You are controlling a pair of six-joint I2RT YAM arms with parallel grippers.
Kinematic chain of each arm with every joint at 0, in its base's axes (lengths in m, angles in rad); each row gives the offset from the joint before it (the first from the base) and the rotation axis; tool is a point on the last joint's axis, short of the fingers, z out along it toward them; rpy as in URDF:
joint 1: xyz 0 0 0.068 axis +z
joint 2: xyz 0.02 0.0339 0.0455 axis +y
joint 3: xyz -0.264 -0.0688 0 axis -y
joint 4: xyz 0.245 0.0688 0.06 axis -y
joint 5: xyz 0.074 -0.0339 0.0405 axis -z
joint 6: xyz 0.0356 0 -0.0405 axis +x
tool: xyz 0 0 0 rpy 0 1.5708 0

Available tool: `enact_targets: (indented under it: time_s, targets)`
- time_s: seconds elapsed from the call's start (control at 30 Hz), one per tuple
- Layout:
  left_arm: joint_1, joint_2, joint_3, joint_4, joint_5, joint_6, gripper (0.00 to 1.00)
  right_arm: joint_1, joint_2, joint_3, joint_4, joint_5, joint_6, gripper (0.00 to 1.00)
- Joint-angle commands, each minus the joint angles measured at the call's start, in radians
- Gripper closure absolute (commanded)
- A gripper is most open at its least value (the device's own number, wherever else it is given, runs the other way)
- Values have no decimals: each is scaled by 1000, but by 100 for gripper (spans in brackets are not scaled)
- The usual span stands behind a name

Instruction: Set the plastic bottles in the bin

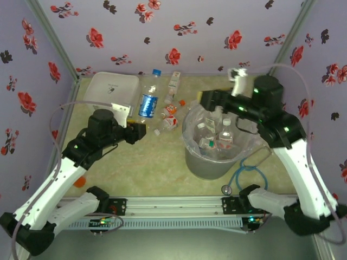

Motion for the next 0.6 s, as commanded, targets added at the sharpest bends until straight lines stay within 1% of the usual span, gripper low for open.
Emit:
enact_targets:
  time_s: [0.0, 0.1, 0.23, 0.3, 0.4, 0.43, 0.5, 0.57]
  targets:
    - [-83, -9, -16, 40, 3, -49, 83, 107, 117, 107, 63, 93, -68, 6]
    - [-142, -9, -29, 86, -6, -40, 85, 143, 222, 185, 38, 126, -91, 1]
    - [-171, 16, -8, 88, -8, -21, 86, 153, 316, 246, -10, 152, -115, 1]
    - [-180, 15, -7, 101, -16, -17, 87, 153, 351, 275, -62, 201, -123, 1]
    - [-181, 6, -13, 118, -21, -13, 88, 152, 368, 264, -65, 199, -126, 1]
    - [-184, 6, -15, 121, -21, -10, 87, 152, 373, 257, -59, 191, -123, 2]
    - [-183, 5, -19, 125, -21, -3, 88, 149, 382, 249, -44, 184, -116, 7]
    - [-184, 6, -21, 122, -23, -2, 87, 146, 389, 253, -28, 192, -103, 17]
